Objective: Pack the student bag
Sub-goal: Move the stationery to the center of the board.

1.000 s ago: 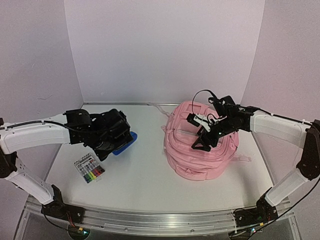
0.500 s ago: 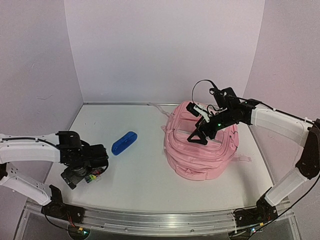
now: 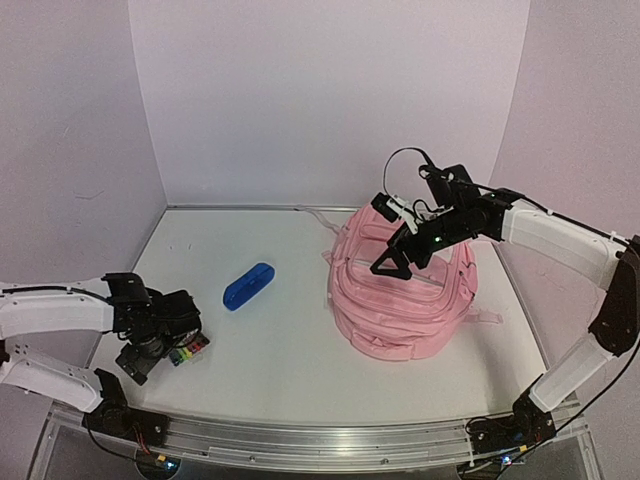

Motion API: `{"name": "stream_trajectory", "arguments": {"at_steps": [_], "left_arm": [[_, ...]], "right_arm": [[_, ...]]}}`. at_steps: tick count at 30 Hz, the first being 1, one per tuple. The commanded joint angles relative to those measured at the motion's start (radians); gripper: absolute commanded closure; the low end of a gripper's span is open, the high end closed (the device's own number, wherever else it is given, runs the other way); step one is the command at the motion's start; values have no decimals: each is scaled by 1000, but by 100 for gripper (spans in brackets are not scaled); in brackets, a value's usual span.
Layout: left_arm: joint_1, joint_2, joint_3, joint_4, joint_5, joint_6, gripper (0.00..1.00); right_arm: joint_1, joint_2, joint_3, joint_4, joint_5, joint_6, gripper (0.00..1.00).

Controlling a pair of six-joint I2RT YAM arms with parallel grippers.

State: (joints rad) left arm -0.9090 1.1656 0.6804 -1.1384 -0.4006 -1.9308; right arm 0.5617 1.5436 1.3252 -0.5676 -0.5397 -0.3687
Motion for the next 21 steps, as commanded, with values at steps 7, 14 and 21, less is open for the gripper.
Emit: {"name": "stream_trajectory", "arguments": {"at_steps": [7,14,21], "left_arm": [[198,73,-30,413,179,343,0],[374,129,-21,430,281,520,0],[479,252,56,356,301,668,0]], "right_arm": [[4,4,40,-57,-45,-5,2],[4,19,56,-83,-65,-10,2],[4,30,76,-134,-115,-20,2]]}}
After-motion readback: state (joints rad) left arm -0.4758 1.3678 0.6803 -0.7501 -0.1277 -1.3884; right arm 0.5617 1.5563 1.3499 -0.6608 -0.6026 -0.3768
